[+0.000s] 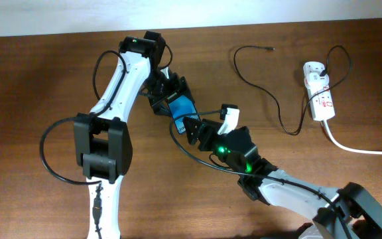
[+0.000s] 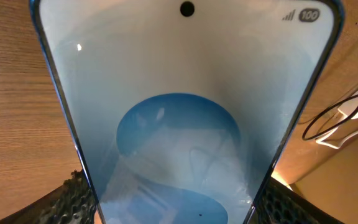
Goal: Plug charger to phone and switch on socket
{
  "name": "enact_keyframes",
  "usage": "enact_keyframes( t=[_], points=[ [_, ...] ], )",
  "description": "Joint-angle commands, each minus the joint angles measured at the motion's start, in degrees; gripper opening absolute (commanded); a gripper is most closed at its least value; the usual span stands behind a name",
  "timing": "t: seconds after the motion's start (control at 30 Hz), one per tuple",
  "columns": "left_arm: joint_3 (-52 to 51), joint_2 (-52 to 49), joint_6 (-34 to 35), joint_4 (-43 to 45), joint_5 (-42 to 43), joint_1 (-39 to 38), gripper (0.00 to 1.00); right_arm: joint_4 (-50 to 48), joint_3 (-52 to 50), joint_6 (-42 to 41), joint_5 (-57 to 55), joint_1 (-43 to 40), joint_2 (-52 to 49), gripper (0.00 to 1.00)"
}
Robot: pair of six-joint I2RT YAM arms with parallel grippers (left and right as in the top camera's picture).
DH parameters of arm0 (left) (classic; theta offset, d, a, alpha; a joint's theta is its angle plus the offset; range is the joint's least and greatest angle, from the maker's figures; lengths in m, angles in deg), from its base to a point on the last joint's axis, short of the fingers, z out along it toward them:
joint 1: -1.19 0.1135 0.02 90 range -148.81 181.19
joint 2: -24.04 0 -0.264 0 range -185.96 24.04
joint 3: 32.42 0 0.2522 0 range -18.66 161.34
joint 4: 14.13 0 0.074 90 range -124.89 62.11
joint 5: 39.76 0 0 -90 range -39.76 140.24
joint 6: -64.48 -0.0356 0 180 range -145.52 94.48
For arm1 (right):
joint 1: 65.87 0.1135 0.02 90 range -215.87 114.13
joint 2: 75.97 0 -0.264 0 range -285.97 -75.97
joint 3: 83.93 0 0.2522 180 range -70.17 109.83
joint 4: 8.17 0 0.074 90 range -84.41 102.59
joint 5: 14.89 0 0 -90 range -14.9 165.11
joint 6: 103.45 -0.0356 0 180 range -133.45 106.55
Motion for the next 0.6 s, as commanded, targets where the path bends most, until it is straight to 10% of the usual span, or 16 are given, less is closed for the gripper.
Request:
enact_keyframes(
  t=[0.0, 0.57],
  points=[
    [1.3, 0.1, -0.7, 0.3, 2.3, 0.0, 0.61, -0.2, 1.1, -2.9, -0.3, 0.3, -2.4, 0.81],
    [1.3, 0.1, -0.7, 0.7, 7.7, 0.0, 0.6, -0.9, 5.4, -13.0, -10.8, 0.4, -7.9, 0.66]
  ],
)
